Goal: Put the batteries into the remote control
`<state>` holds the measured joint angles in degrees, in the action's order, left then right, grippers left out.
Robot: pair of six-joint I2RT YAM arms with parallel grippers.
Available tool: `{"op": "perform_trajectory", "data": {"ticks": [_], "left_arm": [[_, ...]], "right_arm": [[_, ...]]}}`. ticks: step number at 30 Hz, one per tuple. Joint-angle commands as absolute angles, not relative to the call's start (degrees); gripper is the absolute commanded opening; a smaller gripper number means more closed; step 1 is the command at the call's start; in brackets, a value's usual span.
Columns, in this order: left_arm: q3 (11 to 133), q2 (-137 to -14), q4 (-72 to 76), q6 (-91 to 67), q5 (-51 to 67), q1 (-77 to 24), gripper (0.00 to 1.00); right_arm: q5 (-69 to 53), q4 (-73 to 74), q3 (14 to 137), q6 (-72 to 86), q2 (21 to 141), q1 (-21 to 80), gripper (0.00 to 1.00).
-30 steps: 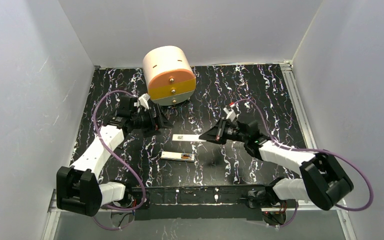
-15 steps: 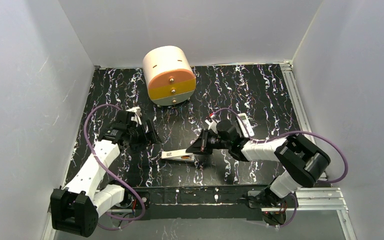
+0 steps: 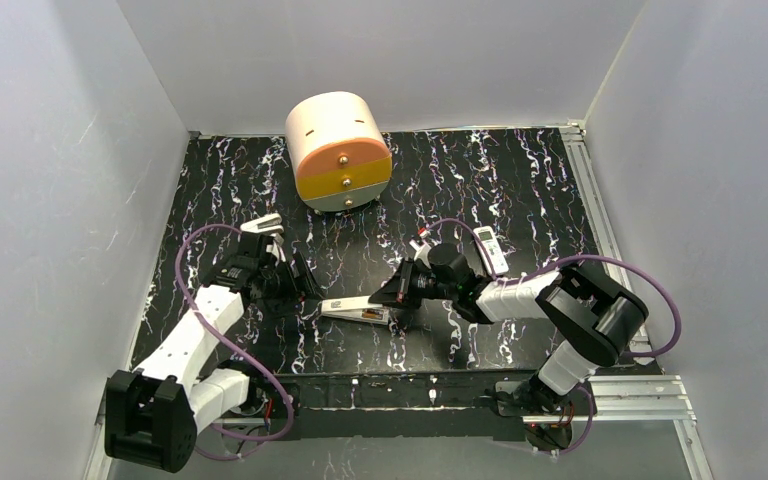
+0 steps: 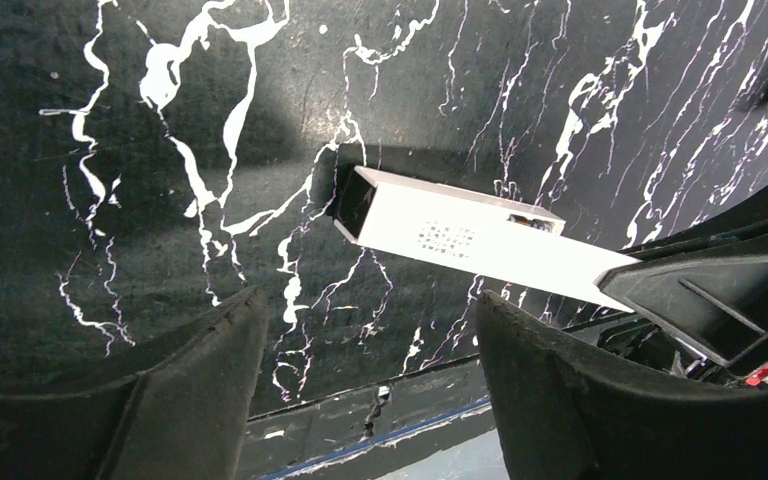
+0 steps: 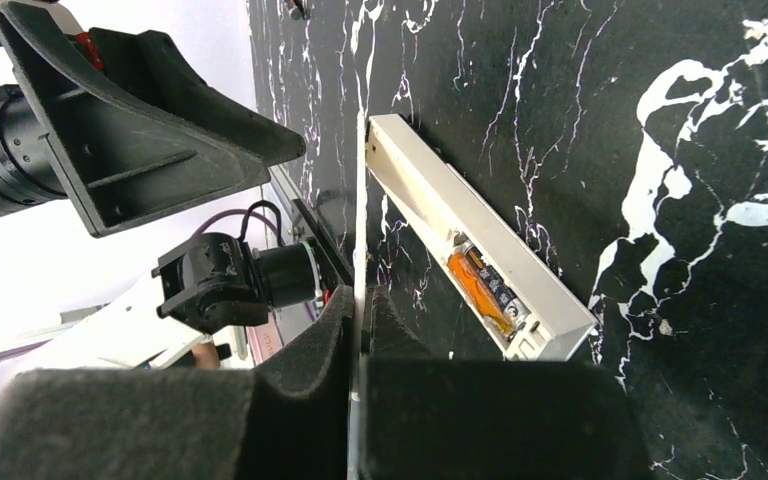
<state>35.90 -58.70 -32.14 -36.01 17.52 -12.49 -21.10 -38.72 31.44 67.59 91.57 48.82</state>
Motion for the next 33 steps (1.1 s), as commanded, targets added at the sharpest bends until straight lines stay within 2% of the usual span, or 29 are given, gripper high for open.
{"op": "perform_trajectory", "data": {"ticks": [1, 15, 33], "left_arm": [[35.0, -59.1, -30.4, -36.8, 19.8, -12.3, 0.71], [33.2, -63.8, -26.5, -38.4, 20.3, -12.3, 0.55], [31.3, -68.3, -20.8, -40.1, 21.8, -12.3, 0.46]], "right_arm": [[-19.5, -40.3, 31.0, 67.8, 92.1, 49.0, 0.01], [-16.4, -31.3, 29.5, 66.6, 89.9, 49.4, 0.01], [-8.8, -23.3, 31.0, 67.2, 89.0, 52.6, 0.01]]}}
